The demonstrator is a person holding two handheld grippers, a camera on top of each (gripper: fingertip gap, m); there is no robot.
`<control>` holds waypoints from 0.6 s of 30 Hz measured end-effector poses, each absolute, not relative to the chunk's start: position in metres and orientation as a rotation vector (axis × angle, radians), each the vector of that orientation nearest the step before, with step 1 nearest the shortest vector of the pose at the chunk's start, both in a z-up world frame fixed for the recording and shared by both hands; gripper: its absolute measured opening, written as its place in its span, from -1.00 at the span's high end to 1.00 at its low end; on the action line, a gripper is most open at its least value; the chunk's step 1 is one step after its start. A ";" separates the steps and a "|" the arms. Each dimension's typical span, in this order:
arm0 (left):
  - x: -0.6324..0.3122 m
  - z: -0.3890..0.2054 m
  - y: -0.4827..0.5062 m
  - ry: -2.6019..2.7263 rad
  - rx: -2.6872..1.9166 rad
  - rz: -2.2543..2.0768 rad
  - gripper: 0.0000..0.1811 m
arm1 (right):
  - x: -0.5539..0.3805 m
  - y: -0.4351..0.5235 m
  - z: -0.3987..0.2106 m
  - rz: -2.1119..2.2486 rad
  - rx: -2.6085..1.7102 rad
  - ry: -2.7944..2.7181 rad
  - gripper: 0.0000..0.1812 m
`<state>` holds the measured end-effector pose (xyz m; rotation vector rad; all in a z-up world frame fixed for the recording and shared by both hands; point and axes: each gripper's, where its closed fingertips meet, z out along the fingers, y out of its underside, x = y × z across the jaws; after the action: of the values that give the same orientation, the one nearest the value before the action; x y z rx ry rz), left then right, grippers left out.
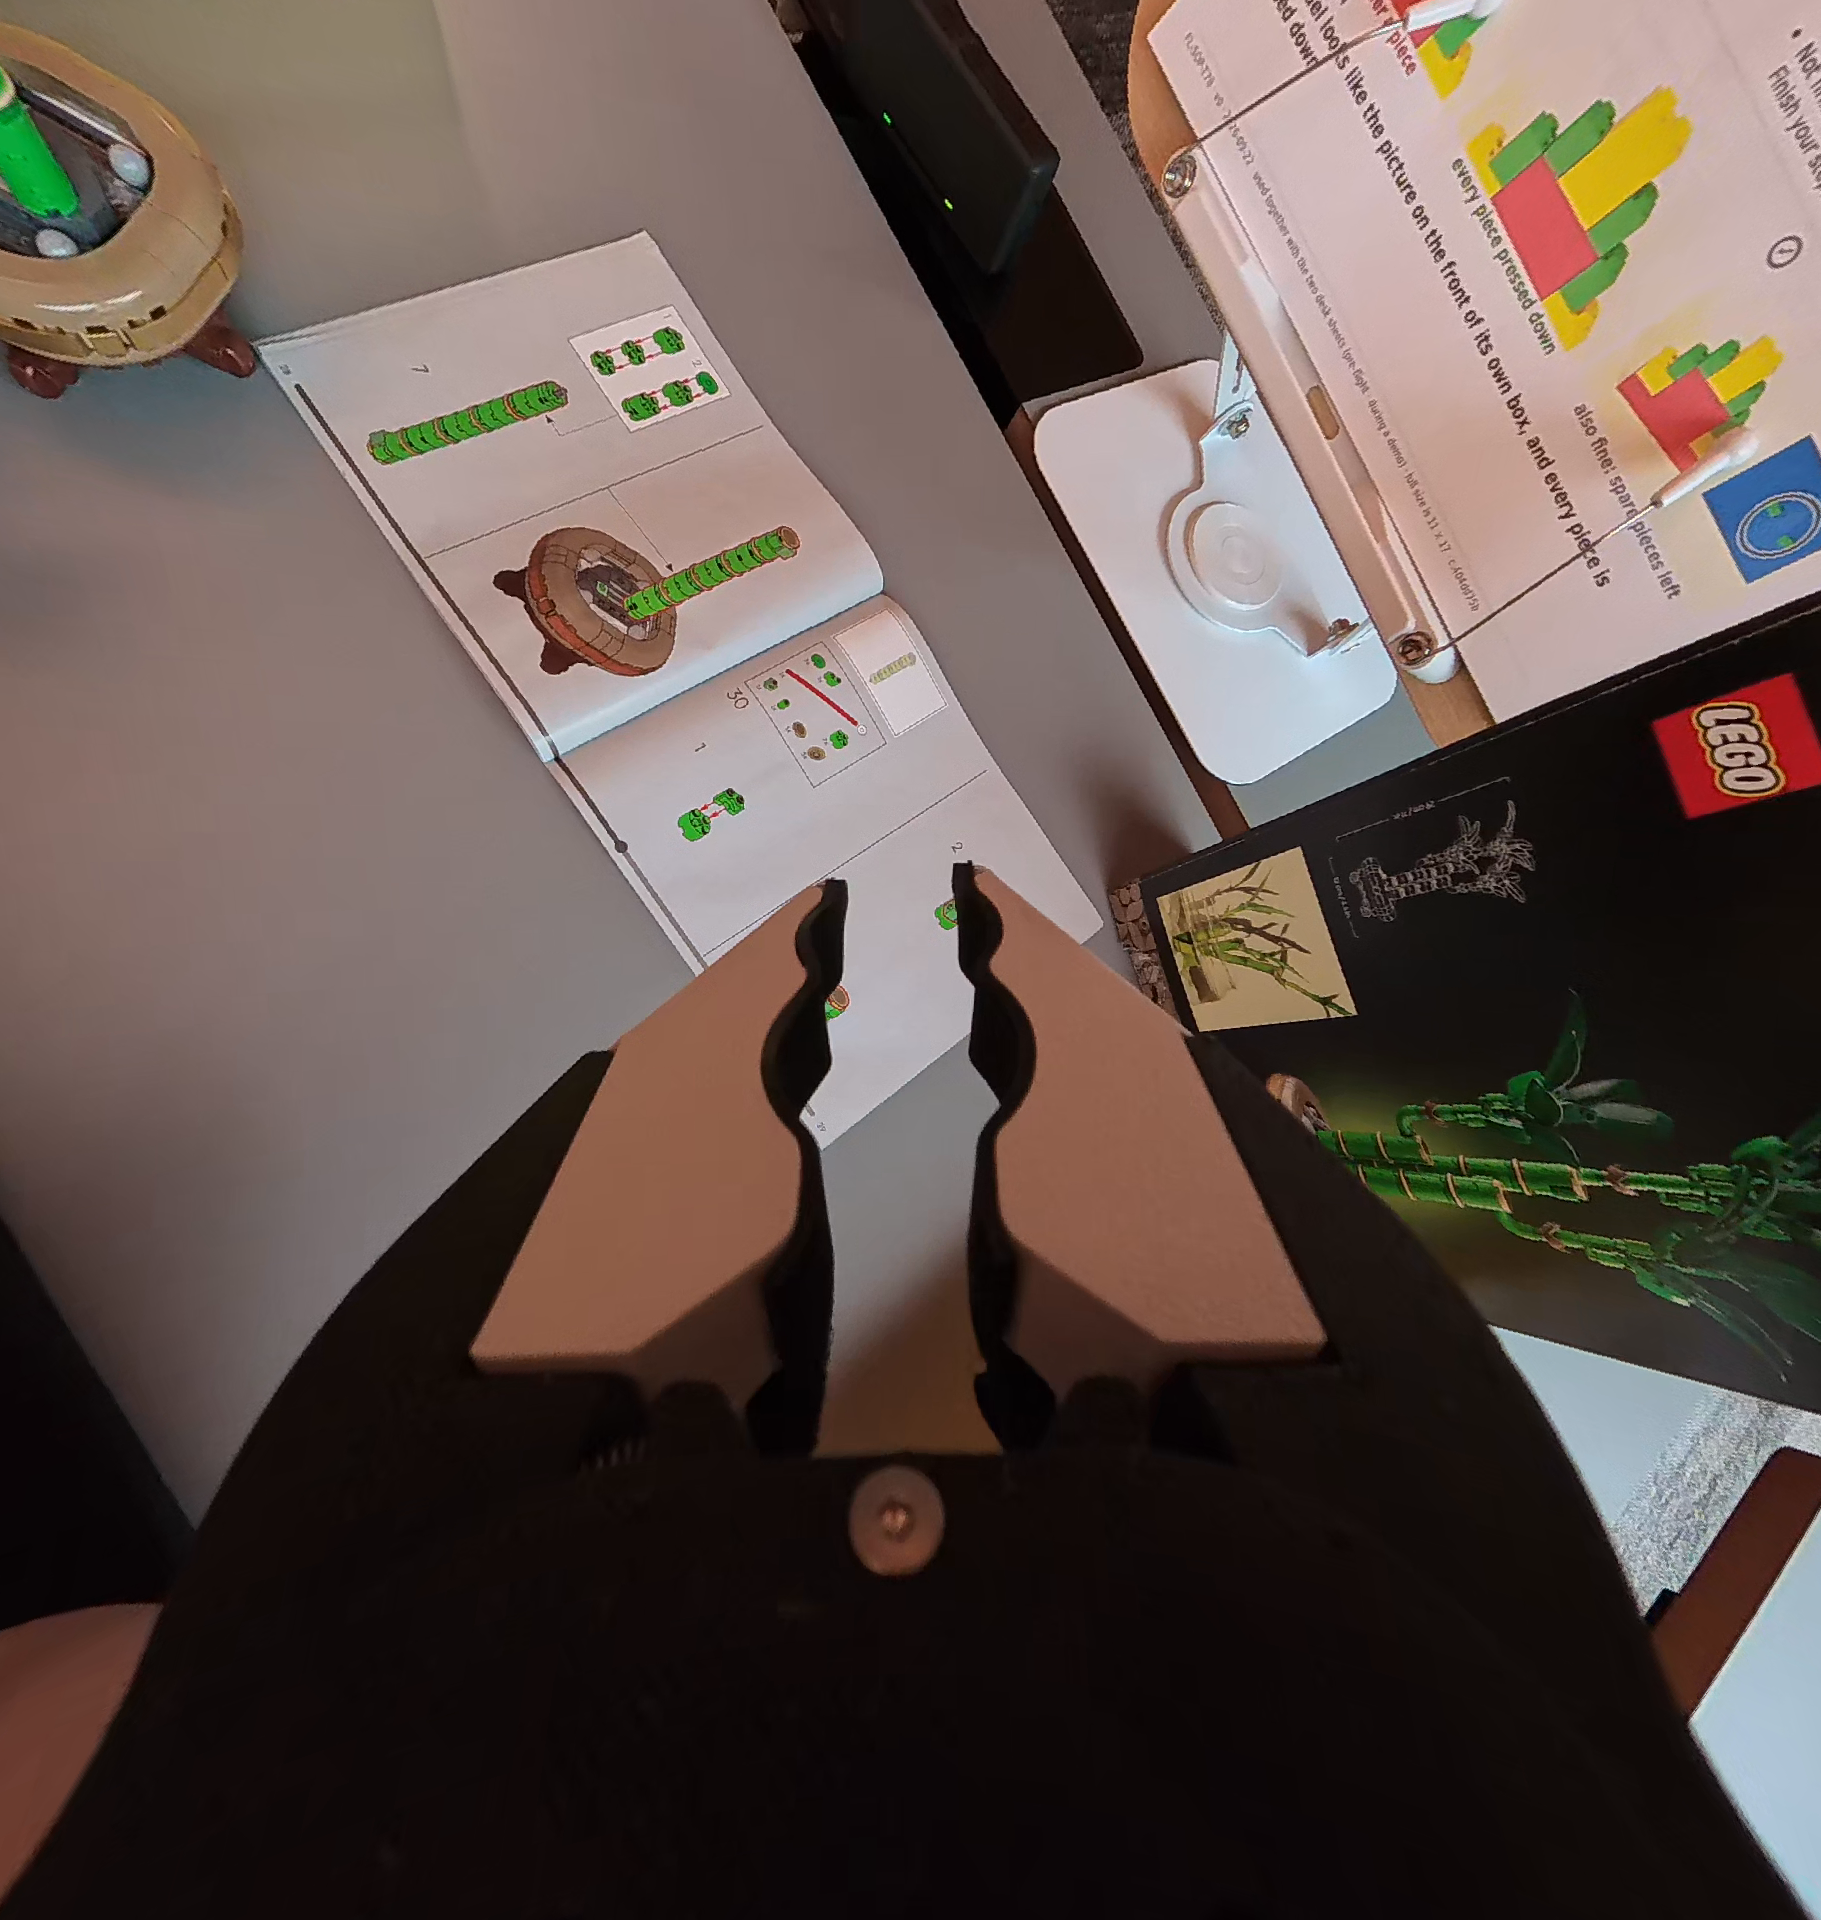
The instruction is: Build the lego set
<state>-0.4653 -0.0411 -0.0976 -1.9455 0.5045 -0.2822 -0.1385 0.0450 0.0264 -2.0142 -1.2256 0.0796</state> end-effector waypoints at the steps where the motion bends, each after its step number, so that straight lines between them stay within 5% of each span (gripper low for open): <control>1: -0.467 -0.099 -0.039 0.505 -1.938 -0.271 0.11 | -0.138 0.045 0.027 0.078 -2.012 -1.225 0.76; 18: -0.474 -0.119 -0.030 0.521 -1.908 -0.231 -0.04 | -0.145 0.042 0.027 0.059 -1.976 -1.274 0.75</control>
<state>-0.4736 -0.0295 -0.1193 -1.9079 0.5208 -0.2310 -0.1446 0.0417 0.0270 -1.9764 -1.2736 0.0594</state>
